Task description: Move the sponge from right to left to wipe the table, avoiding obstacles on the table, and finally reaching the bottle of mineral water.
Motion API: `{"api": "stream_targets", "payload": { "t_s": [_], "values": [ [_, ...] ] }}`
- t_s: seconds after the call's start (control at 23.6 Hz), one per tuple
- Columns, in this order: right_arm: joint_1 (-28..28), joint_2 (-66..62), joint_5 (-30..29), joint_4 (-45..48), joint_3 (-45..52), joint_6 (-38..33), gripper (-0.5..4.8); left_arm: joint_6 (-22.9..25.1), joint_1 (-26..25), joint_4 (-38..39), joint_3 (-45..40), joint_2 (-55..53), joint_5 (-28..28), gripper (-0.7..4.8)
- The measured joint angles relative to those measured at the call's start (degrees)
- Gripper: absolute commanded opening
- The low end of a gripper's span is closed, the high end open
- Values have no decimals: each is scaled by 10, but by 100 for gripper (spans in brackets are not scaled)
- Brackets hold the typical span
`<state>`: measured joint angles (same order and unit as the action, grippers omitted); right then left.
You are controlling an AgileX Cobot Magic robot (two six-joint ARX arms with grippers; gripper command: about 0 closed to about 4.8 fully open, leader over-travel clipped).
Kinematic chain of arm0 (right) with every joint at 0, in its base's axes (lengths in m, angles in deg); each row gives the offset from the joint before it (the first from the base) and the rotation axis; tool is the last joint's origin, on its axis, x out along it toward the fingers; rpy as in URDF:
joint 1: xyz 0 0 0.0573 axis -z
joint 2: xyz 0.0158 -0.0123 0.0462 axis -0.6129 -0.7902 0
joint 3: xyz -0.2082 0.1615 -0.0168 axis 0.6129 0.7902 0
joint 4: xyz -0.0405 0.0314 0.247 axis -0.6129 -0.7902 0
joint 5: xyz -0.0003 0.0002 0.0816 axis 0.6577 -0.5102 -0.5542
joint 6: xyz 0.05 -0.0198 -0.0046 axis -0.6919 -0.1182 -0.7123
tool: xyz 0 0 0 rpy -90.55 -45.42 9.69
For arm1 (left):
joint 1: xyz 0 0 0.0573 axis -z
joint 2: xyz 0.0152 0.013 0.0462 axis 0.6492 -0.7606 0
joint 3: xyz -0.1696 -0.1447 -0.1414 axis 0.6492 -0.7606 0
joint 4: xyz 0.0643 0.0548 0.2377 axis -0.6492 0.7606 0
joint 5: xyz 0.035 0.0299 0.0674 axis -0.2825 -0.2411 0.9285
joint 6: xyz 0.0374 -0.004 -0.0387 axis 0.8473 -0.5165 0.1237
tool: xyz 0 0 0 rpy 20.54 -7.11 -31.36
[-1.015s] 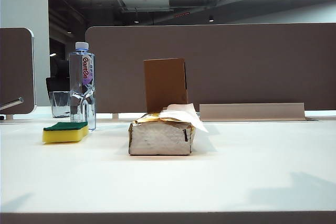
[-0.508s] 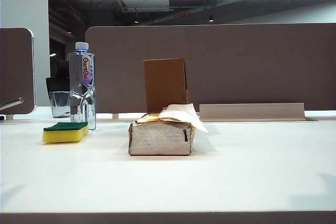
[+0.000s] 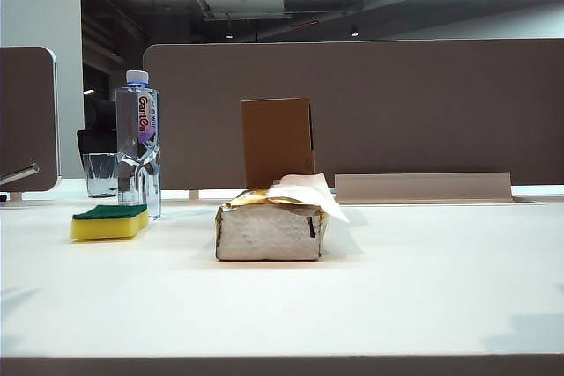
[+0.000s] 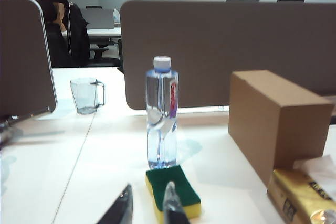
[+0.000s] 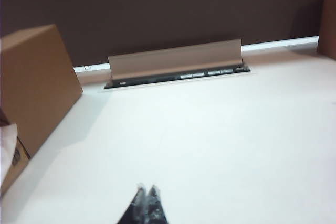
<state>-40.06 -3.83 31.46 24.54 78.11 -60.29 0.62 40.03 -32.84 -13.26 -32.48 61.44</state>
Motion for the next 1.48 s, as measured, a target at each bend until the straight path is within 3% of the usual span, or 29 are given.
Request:
{"api": "stream_targets", "payload": {
  "t_s": [0.21,0.34,1.48],
  "values": [
    [0,0,0,57,40,27,-3,1,0,-65,-53,0,19,71],
    [0,0,0,64,55,33,-3,9,0,-68,-66,0,29,-6],
    [0,0,11,49,59,49,-2,25,0,-52,-107,0,26,-6]
  ]
}}
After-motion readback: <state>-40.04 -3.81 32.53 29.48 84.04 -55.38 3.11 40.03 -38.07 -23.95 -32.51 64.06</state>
